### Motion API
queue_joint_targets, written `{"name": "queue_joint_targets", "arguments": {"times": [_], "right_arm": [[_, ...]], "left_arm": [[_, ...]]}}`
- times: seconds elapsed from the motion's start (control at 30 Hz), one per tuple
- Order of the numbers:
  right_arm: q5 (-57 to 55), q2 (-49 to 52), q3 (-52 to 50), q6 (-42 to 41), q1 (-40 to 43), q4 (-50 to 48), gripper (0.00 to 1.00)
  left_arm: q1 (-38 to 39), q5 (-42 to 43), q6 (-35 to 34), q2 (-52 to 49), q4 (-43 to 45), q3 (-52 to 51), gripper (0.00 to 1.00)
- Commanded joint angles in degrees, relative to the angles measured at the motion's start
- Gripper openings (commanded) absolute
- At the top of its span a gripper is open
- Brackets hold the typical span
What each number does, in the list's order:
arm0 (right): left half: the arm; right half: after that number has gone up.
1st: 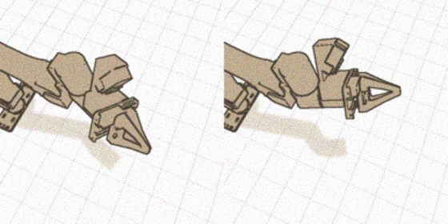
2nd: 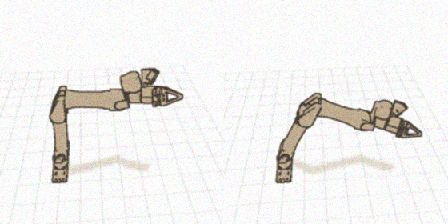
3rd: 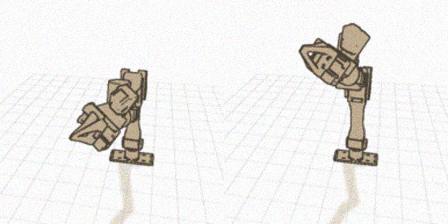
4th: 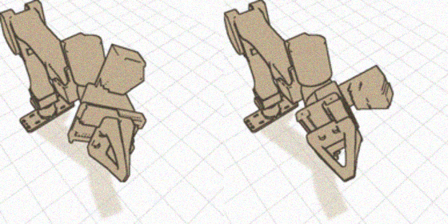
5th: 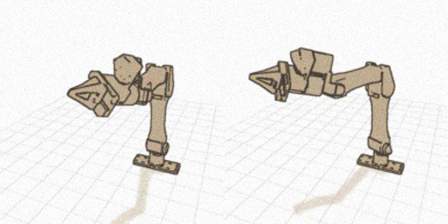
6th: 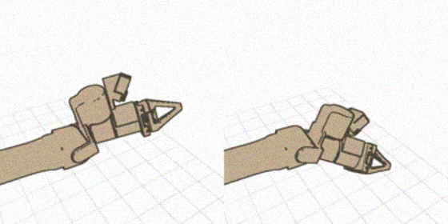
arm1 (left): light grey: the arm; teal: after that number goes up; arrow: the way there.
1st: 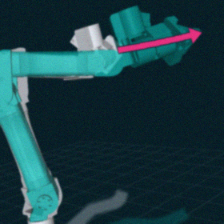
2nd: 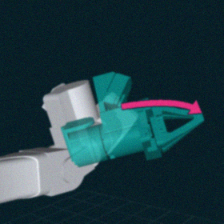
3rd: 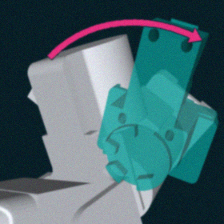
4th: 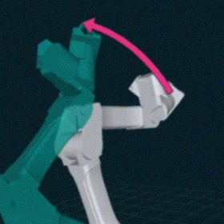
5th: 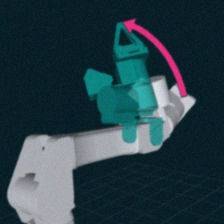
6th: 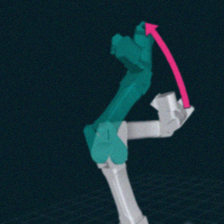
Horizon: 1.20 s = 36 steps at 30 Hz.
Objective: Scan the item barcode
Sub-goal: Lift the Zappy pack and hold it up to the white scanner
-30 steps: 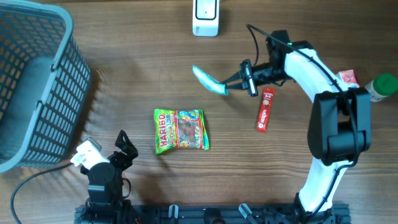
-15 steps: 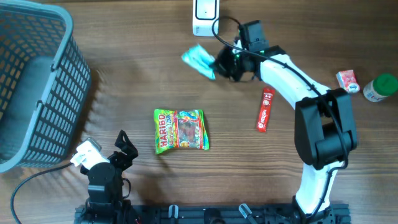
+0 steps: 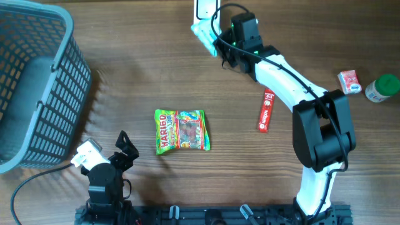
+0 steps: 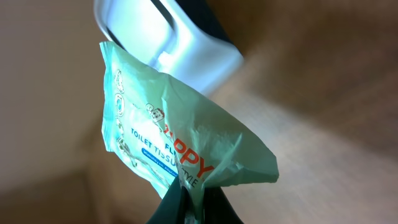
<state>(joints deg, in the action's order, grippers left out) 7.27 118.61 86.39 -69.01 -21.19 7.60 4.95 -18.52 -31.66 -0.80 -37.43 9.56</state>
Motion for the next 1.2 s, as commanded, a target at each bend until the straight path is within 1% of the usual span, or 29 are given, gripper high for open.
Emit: {"name": "queue_joint_targets", "arguments": {"times": [0.0,0.17,0.33,0.4,0.47,0.6,0.73,0.83,1.03,1.1,1.17], "right_arm": [[-5.7,0.48,2.45,-4.22,0.09,-4.17,0.05],[-9.4,3.37,4.44,-6.56,0.09,-7.23,0.05],[-9.62,9.35,12.9,-6.4,-0.02,-7.17,0.05],[-10.01,11.61,16.35,-6.43,-0.46,-5.79,0.05],[-10.56,13.25,19.21,-6.64,-0.92,-2.38,0.05],[-16.96,13.27,19.37,-8.11,-1.6,4.5,0.05],[-15.52,13.29,19.37,-7.63,-1.27,7.04,0.05],[-11.96,13.29,19.37,-7.67,-1.25,5.27,0.05],[-10.95,13.29,19.37,-9.2,-1.51,3.08,0.05],[-10.56,13.29,19.37,-9.88,-1.53,5.16,0.05],[-10.99,12.81,19.37,-10.49,-1.4,9.77,0.05]], "left_arm": [[-0.2,0.07,-0.33,0.52,-0.2,0.04,1.0],[-0.2,0.07,-0.33,0.52,-0.2,0.02,1.0],[-0.2,0.07,-0.33,0.52,-0.2,0.02,1.0],[-0.2,0.07,-0.33,0.52,-0.2,0.02,1.0],[-0.2,0.07,-0.33,0.52,-0.2,0.02,1.0],[-0.2,0.07,-0.33,0.52,-0.2,0.02,1.0],[-0.2,0.07,-0.33,0.52,-0.2,0.04,1.0],[-0.2,0.07,-0.33,0.52,-0.2,0.02,1.0],[-0.2,0.07,-0.33,0.52,-0.2,0.04,1.0],[-0.2,0.07,-0.33,0.52,-0.22,0.02,1.0],[-0.2,0.07,-0.33,0.52,-0.22,0.02,1.0]]}}
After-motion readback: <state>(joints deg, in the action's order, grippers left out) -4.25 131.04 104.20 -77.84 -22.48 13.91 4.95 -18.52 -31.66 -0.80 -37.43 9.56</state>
